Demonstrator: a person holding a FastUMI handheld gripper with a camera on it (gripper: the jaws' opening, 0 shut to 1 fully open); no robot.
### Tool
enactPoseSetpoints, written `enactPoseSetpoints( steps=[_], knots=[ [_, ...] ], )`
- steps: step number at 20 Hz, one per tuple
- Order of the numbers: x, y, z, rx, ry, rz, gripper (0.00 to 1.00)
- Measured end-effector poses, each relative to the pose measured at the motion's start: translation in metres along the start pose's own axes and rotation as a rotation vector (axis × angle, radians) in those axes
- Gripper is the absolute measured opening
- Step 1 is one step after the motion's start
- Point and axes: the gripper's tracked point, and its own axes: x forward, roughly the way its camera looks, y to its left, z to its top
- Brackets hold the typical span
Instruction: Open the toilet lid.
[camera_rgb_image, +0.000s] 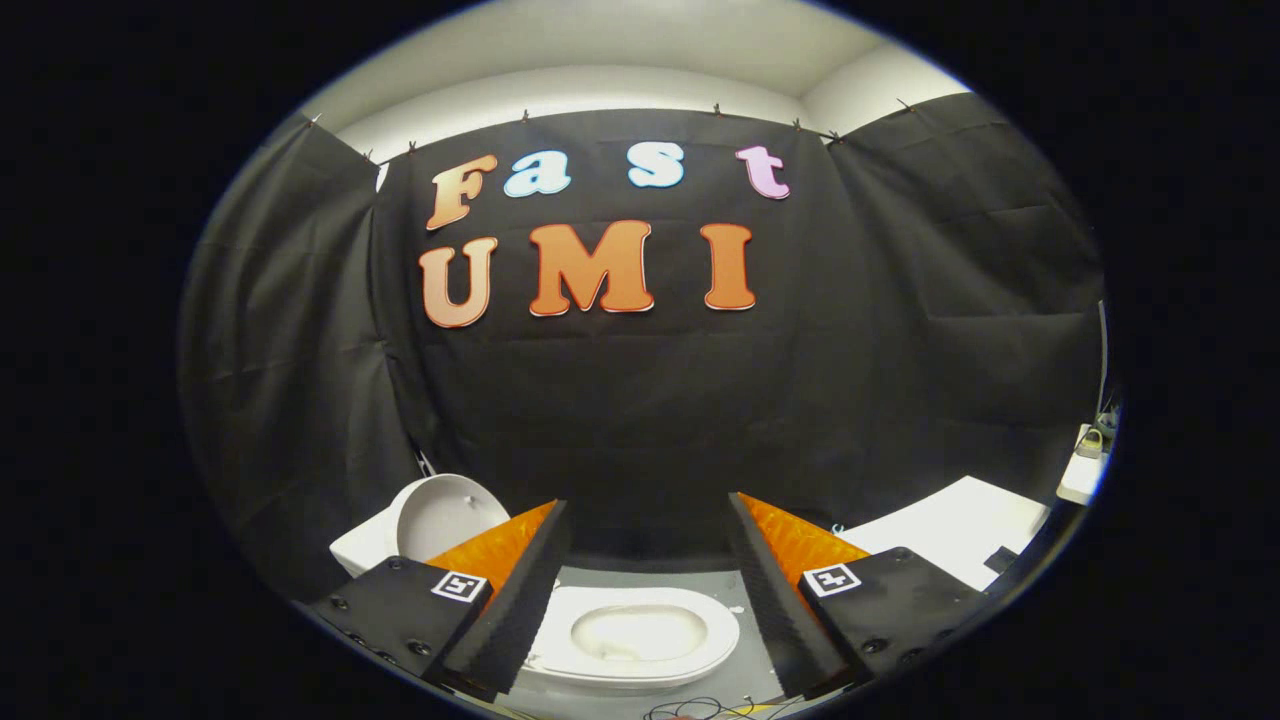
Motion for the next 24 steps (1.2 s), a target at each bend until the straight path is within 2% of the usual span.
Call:
enactPoseSetpoints(
  steps=[5,24],
  knots=[
    [-0.008,-0.024,0.007,0.013,-0.014,-0.029,0.99],
    [-0.006,-0.019,0.001,0.027,-0.008,-0.013,0.99]
  ],
)
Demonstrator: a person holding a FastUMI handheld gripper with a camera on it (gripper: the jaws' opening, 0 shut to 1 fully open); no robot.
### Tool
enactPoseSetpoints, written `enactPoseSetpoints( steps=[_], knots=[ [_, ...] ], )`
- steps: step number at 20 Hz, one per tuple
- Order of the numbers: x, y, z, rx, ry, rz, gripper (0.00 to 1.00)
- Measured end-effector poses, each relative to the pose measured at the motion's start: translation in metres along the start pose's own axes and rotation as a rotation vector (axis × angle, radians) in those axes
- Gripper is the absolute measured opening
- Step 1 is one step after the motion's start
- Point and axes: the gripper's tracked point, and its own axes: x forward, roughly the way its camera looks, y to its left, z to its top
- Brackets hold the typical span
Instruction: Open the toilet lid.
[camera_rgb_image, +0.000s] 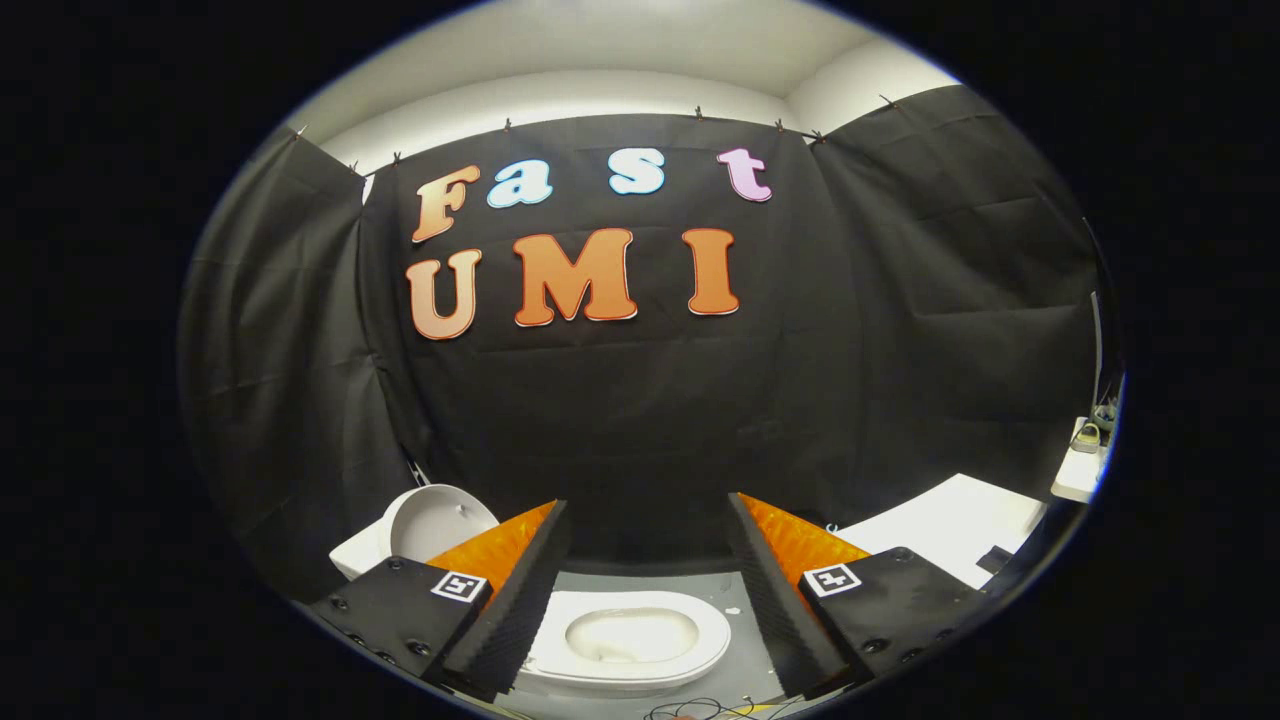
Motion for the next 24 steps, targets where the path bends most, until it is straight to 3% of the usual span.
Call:
enactPoseSetpoints(
  steps=[24],
  knots=[
    [-0.002,0.008,0.002,-0.020,-0.014,0.013,0.99]
  ],
)
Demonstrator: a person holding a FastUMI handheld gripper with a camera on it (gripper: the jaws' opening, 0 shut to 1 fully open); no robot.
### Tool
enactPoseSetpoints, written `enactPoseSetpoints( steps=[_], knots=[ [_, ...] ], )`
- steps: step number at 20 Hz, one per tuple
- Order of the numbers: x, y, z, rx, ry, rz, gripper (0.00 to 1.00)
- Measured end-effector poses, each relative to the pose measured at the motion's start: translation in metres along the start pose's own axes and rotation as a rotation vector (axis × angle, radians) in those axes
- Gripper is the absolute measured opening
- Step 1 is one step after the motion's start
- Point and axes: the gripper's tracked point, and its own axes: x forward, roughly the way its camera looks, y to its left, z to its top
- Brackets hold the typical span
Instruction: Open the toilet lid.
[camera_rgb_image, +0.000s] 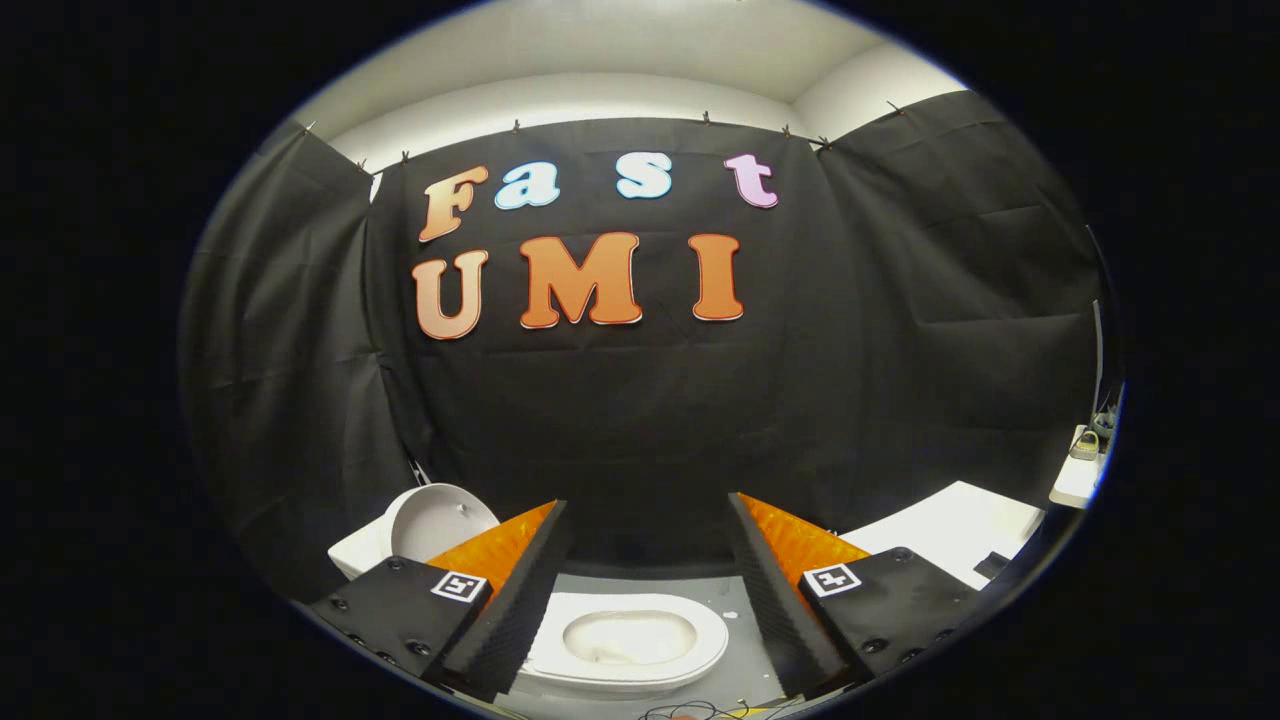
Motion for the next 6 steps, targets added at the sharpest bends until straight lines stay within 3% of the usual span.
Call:
enactPoseSetpoints(
  steps=[6],
  knots=[
    [-0.0012,0.0017,-0.0014,0.001,0.001,0.005,0.99]
  ],
)
